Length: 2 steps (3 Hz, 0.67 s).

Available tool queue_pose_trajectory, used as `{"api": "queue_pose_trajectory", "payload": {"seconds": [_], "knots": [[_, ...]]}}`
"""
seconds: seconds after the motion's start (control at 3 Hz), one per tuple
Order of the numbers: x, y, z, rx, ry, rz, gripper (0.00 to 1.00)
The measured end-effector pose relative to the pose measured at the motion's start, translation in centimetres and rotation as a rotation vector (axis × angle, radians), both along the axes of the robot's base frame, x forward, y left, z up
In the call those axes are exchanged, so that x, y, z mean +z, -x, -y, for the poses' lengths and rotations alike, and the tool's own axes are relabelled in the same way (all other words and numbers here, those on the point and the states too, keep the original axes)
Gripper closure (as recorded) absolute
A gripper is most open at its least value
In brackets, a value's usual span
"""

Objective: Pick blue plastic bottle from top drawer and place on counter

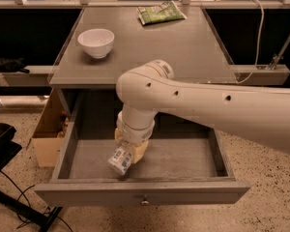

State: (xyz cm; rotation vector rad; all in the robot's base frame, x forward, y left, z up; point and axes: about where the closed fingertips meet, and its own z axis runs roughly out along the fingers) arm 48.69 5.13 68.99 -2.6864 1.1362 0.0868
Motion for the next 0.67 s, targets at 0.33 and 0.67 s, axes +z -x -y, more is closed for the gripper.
{"api": "queue_pose_trajectory", "payload": {"seconds": [0.33, 0.67], "knots": [[8.0, 0.5, -0.2, 0.003, 0.043, 0.086, 1.0], [14.8, 0.3, 2.0, -0.017, 0.062, 0.1, 1.0]]}}
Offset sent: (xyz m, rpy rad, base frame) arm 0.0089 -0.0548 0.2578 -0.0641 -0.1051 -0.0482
